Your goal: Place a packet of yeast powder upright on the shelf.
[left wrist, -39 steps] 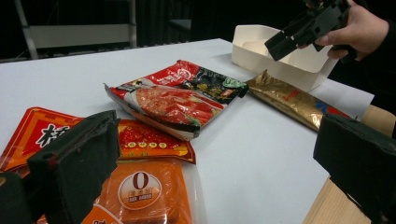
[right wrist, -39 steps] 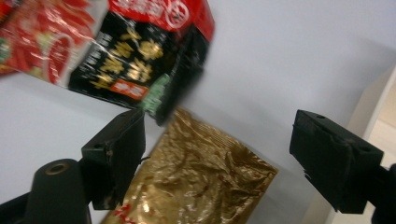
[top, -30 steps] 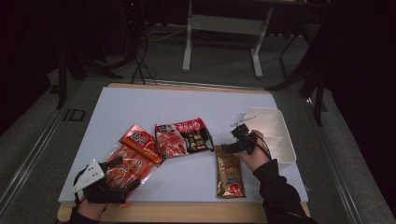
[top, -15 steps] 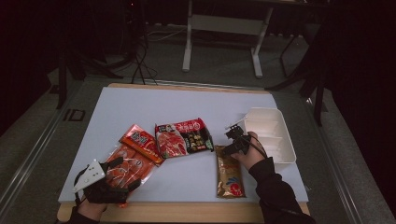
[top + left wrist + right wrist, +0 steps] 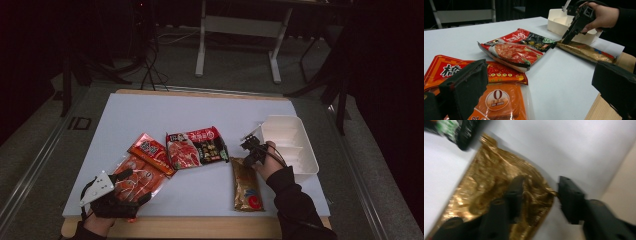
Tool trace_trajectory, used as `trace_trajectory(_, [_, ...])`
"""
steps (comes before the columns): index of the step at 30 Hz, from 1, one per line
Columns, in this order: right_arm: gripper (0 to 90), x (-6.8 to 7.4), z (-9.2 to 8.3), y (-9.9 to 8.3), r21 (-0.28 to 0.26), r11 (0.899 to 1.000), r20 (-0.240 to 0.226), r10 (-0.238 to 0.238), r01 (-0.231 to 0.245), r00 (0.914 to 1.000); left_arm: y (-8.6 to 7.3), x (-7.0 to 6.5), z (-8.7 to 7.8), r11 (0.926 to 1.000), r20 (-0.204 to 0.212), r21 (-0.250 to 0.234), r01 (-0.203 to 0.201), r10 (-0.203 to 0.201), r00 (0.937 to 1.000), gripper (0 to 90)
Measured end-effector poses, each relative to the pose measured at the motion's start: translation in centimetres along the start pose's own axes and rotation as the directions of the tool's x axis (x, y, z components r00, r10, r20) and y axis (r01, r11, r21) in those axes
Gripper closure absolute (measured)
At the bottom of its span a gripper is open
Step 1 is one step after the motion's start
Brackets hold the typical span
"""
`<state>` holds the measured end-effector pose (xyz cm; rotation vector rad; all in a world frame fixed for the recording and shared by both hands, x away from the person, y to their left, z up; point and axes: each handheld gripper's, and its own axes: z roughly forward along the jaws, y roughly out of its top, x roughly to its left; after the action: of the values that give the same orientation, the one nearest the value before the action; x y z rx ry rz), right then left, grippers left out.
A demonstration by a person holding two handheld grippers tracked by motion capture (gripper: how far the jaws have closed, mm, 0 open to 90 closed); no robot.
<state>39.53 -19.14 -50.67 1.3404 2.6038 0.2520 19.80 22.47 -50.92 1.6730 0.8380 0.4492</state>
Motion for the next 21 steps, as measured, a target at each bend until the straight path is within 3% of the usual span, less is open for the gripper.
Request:
trace_trajectory(2, [74.5, 0.3, 0.1, 0.0, 0.006, 1.000, -0.011, -0.016, 0.016, 0.9998, 0.0, 0.0, 0.0, 1.0000, 0.000, 0.000, -0.002, 0.002, 1.0000, 0.9])
trace_trajectory(5, [83.5, 1.5, 0.2, 0.2, 0.021, 0.996, 0.030, -0.084, 0.083, 0.9960, 0.0, 0.0, 0.0, 1.0000, -0.001, 0.005, -0.003, 0.003, 1.0000, 0.8])
trace_trajectory(8, [86.2, 2.1, 0.2, 0.3, 0.028, 0.992, 0.062, -0.124, 0.123, 0.9903, 0.0, -0.1, 0.0, 1.0000, -0.001, 0.004, -0.004, 0.004, 1.0000, 0.9])
trace_trajectory(15, [88.0, 1.4, -1.2, -0.3, -0.045, 0.994, 0.045, -0.100, 0.102, 0.9940, 0.0, 0.0, 0.0, 1.0000, -0.001, 0.004, -0.001, 0.001, 1.0000, 0.9])
trace_trajectory(21, [88.1, 0.7, -3.6, -0.9, -0.137, 0.987, 0.021, -0.086, 0.088, 0.9961, 0.0, 0.0, 0.1, 1.0000, -0.001, 0.004, 0.000, 0.000, 1.0000, 0.9])
